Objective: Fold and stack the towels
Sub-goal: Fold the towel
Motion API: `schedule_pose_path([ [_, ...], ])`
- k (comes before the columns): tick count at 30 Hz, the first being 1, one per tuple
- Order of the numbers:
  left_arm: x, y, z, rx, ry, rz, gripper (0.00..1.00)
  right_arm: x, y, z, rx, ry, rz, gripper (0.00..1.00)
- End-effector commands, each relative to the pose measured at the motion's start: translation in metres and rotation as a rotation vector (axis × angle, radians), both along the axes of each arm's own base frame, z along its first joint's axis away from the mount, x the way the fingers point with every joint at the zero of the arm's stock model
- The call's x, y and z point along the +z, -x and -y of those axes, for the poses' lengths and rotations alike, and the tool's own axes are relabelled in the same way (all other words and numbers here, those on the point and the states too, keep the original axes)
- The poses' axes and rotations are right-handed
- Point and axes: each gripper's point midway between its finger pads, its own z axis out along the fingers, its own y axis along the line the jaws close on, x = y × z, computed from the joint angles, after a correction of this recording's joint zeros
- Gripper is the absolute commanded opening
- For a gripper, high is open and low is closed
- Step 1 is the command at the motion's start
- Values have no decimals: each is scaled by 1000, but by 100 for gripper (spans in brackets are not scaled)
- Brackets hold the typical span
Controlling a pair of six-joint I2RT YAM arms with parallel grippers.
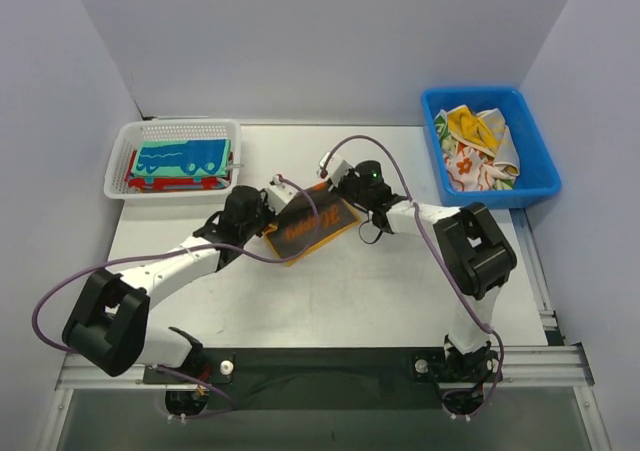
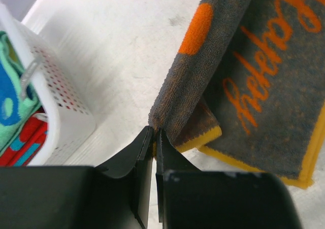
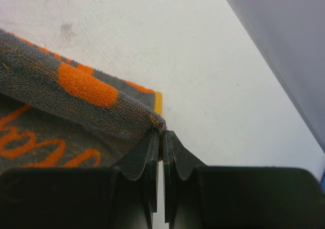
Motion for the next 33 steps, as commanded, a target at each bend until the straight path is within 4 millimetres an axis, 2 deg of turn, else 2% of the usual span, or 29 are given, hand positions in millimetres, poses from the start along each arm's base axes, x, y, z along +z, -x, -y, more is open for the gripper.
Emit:
schedule_pose_path([
  [1,32,-23,-21,166,74,45,0,40,-32,9,-79,-26,58,0],
  [2,31,-25,-22,178,99,27,0,54,-42,3,-80,-38,77,0],
  [4,28,-34,-33,256,163,-4,0,43,-49,-2,-98,-51,34,0],
  [6,21,-43,-36,306,193,-29,1,55,-60,-11,-112,-91,39,0],
  [7,20,-48,-41,327,197,-31,6,50,-66,-12,-152,-125,16,0],
  [8,17,-55,-42,345,196,-30,17,51,-71,-13,-169,-143,15,6],
  [9,17,-60,-43,367,205,-25,28,63,-78,-19,-176,-165,27,24],
  [10,17,-65,-45,386,205,-19,55,57,-82,-19,-213,-175,14,35],
  [11,11,-70,-46,407,201,-30,64,59,-85,-18,-236,-180,18,48],
  [12,19,-78,-45,418,217,-14,71,61,-84,-23,-237,-182,7,68],
  [14,21,-85,-47,463,224,-11,85,74,-88,-18,-303,-193,18,78],
  [15,32,-91,-46,478,244,10,88,70,-82,-16,-313,-179,-19,82],
  [16,40,-94,-47,496,259,21,90,82,-80,-14,-323,-194,-27,83],
  [18,48,-91,-51,540,277,12,93,75,-67,-7,-367,-200,-116,83],
  [19,61,-94,-51,571,320,27,94,84,-63,2,-395,-224,-133,83],
  [21,69,-87,-52,615,369,8,94,69,-42,6,-416,-264,-259,80],
  [22,77,-84,-49,606,401,6,94,77,-34,7,-414,-287,-278,79],
  [23,73,-79,-36,575,458,-39,94,61,-21,11,-432,-266,-329,77],
  [25,71,-68,-16,527,517,-83,94,56,-2,0,-403,-320,-420,69],
  [26,60,-59,-3,504,544,-131,93,41,11,0,-417,-317,-476,67],
  [27,54,-52,8,480,550,-156,90,35,18,-4,-425,-357,-528,57],
  [28,44,-46,18,456,557,-195,87,27,25,-7,-425,-369,-568,54],
  [30,23,-36,29,446,569,-252,82,7,39,-13,-426,-366,-641,45],
  [31,8,-30,41,421,569,-303,79,-6,46,-18,-436,-372,-689,44],
  [33,-11,-24,49,422,576,-363,77,-24,55,-20,-452,-368,-748,43],
])
